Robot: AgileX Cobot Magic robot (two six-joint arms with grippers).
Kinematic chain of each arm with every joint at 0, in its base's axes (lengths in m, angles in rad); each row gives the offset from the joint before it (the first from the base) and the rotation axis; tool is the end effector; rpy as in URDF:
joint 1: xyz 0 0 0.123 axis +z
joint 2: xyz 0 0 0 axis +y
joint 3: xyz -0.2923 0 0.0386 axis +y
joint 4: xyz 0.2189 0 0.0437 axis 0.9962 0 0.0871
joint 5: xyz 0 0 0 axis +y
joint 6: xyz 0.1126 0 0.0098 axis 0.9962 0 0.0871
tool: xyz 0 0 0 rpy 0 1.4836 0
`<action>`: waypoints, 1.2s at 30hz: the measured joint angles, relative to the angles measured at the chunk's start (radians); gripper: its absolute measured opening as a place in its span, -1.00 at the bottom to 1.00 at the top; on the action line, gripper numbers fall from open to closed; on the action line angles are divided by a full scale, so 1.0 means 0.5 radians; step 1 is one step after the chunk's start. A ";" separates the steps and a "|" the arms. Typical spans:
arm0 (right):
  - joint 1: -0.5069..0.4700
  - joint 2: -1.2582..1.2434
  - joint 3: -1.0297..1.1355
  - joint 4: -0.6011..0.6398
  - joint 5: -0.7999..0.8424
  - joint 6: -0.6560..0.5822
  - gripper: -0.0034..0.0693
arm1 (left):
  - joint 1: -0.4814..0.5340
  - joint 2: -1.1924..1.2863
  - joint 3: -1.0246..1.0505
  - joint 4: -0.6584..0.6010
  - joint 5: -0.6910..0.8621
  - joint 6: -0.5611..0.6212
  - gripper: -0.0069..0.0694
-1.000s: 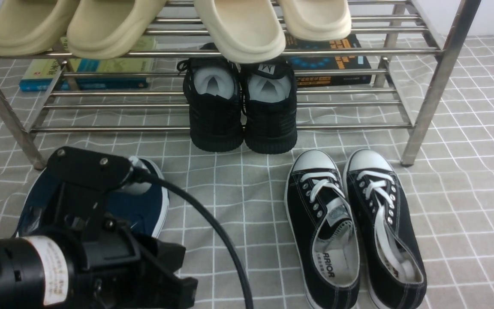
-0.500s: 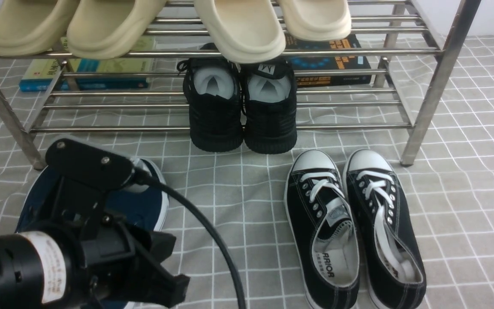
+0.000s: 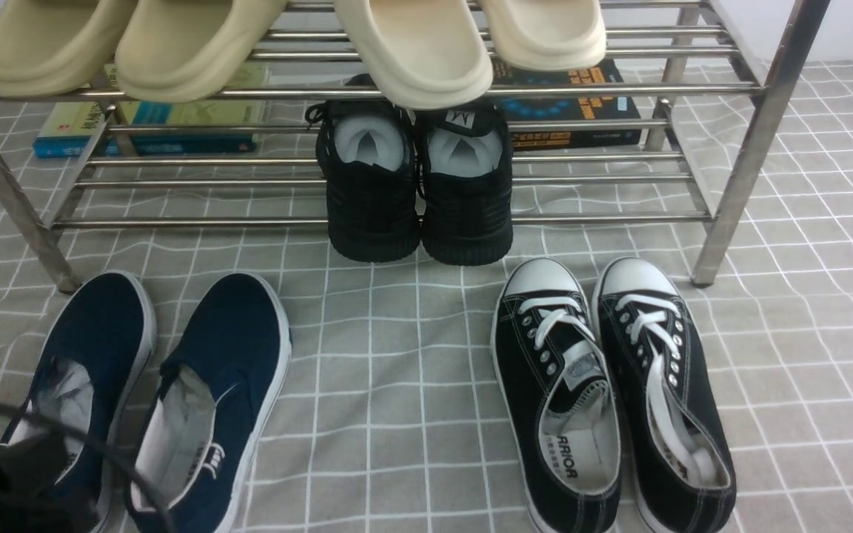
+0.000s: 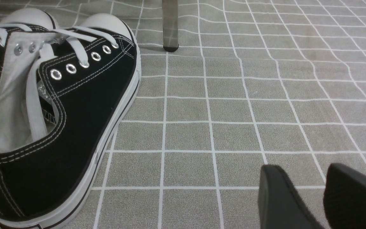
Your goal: Take the shoes off the shelf with your hand from the grey coffee tablecloth.
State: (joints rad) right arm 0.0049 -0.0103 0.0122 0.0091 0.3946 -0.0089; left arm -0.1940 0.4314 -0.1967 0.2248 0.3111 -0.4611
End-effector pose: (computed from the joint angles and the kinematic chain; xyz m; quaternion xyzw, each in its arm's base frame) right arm 0.0339 0.0006 0.1674 -0.0032 0.8076 0.0027 0.5897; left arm 0.0752 -0.0069 0.2227 -0.0405 0.8461 -0.0878 0.5242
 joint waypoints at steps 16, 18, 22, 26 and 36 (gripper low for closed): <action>0.000 0.000 0.000 0.000 0.000 0.000 -0.25 | 0.499 -0.881 0.447 -0.069 0.122 0.314 -0.70; 0.000 0.000 0.000 0.000 0.000 0.000 -0.25 | 0.513 -0.886 0.447 -0.071 0.126 0.319 -0.70; 0.000 0.000 0.000 0.000 0.000 0.000 -0.25 | 0.513 -0.888 0.447 -0.071 0.129 0.319 -0.70; 0.000 0.000 0.000 0.000 0.000 0.000 -0.25 | 0.513 -0.888 0.447 -0.075 0.129 0.319 -0.68; 0.000 0.000 0.000 0.000 0.000 0.000 -0.25 | 0.422 -0.888 0.447 -0.074 0.129 0.319 -0.65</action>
State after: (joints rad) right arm 0.0049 -0.0103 0.0122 0.0091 0.3946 -0.0089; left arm 0.0168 -0.0126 0.0267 0.1877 0.3758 -0.3018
